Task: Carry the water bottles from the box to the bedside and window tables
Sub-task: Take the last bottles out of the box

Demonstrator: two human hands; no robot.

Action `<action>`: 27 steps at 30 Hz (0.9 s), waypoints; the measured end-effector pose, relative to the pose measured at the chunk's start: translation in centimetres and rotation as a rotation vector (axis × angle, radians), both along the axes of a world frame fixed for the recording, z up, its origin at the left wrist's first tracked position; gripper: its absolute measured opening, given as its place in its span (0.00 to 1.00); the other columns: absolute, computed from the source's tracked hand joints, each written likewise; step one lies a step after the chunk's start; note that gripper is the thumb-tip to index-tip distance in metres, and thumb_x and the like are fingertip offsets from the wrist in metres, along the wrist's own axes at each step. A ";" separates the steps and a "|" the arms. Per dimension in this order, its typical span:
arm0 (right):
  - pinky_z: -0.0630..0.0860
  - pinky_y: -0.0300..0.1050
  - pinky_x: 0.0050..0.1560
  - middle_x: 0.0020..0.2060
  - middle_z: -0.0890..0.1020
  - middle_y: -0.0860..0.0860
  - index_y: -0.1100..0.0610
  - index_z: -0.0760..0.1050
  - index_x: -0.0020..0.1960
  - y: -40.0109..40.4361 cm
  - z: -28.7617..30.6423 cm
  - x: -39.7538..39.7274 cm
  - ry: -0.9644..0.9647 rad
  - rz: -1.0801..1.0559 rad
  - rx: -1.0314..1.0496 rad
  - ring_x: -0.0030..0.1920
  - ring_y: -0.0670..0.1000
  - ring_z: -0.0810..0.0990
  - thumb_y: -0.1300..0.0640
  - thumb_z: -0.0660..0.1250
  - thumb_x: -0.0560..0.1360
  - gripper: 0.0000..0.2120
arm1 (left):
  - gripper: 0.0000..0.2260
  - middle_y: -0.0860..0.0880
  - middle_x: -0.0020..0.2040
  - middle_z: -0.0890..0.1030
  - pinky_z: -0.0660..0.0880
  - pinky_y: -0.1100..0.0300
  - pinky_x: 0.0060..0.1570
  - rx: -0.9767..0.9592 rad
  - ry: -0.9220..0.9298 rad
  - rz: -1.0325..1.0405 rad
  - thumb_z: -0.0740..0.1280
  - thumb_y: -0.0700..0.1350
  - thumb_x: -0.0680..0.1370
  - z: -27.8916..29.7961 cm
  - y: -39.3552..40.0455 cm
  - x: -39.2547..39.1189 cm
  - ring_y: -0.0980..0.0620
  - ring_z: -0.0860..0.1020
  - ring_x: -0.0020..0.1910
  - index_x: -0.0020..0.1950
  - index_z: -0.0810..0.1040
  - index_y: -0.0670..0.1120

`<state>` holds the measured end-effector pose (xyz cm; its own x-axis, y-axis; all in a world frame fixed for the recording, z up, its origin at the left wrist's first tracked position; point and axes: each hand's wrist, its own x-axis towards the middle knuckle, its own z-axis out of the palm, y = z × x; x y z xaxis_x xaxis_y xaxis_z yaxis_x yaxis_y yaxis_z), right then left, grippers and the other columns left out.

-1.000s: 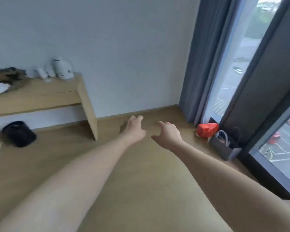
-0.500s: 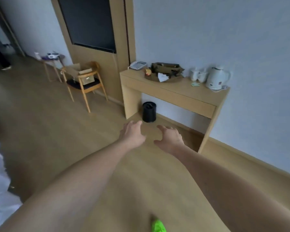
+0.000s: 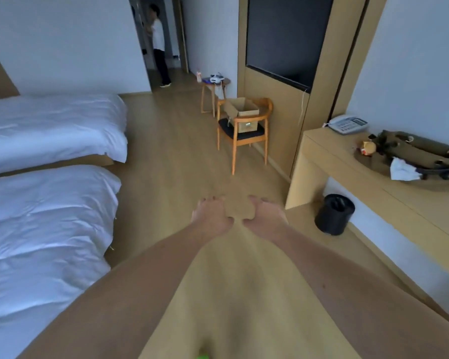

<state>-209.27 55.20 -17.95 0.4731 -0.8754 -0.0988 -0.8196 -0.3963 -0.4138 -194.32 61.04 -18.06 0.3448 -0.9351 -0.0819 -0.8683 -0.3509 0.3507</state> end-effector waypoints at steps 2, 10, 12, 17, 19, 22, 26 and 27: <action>0.73 0.54 0.65 0.65 0.76 0.56 0.47 0.68 0.74 -3.3 -0.9 3.1 0.010 0.023 0.016 0.69 0.61 0.72 0.48 0.71 0.73 0.31 | 0.28 0.42 0.69 0.74 0.77 0.44 0.61 0.008 -0.008 0.016 0.70 0.51 0.75 -1.1 -3.1 3.0 0.38 0.71 0.69 0.75 0.69 0.50; 0.73 0.53 0.65 0.66 0.75 0.57 0.50 0.67 0.74 -19.5 -3.2 17.2 0.053 0.010 0.049 0.69 0.60 0.71 0.48 0.71 0.73 0.32 | 0.30 0.40 0.70 0.72 0.75 0.45 0.64 0.041 0.035 0.047 0.69 0.50 0.75 -4.3 -19.5 18.6 0.37 0.70 0.70 0.76 0.67 0.48; 0.75 0.54 0.64 0.65 0.75 0.56 0.49 0.67 0.74 -23.2 -2.7 20.6 0.040 -0.013 0.077 0.67 0.60 0.73 0.47 0.71 0.72 0.31 | 0.30 0.40 0.69 0.72 0.75 0.45 0.64 0.065 0.062 0.051 0.69 0.50 0.75 -3.9 -23.5 22.4 0.37 0.70 0.70 0.76 0.67 0.48; 0.76 0.54 0.60 0.64 0.76 0.55 0.48 0.65 0.75 -32.5 -1.5 28.2 -0.007 -0.048 0.085 0.65 0.58 0.75 0.46 0.70 0.74 0.31 | 0.27 0.40 0.65 0.75 0.77 0.46 0.60 0.019 0.065 0.051 0.69 0.50 0.74 -2.5 -33.3 30.4 0.36 0.73 0.66 0.72 0.71 0.47; 0.76 0.54 0.60 0.63 0.76 0.55 0.48 0.66 0.75 -36.1 -1.8 30.8 0.002 -0.050 0.093 0.64 0.59 0.75 0.46 0.70 0.74 0.31 | 0.27 0.40 0.65 0.75 0.77 0.46 0.60 0.028 0.068 0.050 0.69 0.50 0.74 -2.9 -36.6 32.8 0.37 0.73 0.66 0.72 0.71 0.47; 0.77 0.55 0.60 0.62 0.76 0.55 0.50 0.69 0.71 -41.7 -2.6 34.9 -0.022 -0.057 0.130 0.63 0.59 0.75 0.47 0.70 0.74 0.28 | 0.28 0.40 0.66 0.74 0.76 0.45 0.62 0.061 0.043 0.036 0.69 0.50 0.74 -4.0 -41.6 36.5 0.37 0.72 0.67 0.73 0.69 0.48; 0.77 0.55 0.60 0.63 0.76 0.55 0.50 0.70 0.71 -50.5 -4.7 40.6 -0.072 -0.042 0.137 0.63 0.58 0.76 0.48 0.70 0.74 0.27 | 0.27 0.41 0.64 0.75 0.76 0.46 0.59 0.039 -0.003 0.048 0.70 0.51 0.74 -5.1 -50.3 42.0 0.38 0.73 0.66 0.72 0.69 0.48; 0.77 0.55 0.61 0.65 0.75 0.55 0.50 0.69 0.72 -52.9 -5.2 42.0 -0.086 -0.034 0.137 0.64 0.58 0.76 0.48 0.70 0.74 0.28 | 0.27 0.41 0.63 0.75 0.76 0.47 0.58 0.030 -0.007 0.055 0.70 0.51 0.74 -5.1 -52.8 43.4 0.38 0.73 0.65 0.72 0.70 0.48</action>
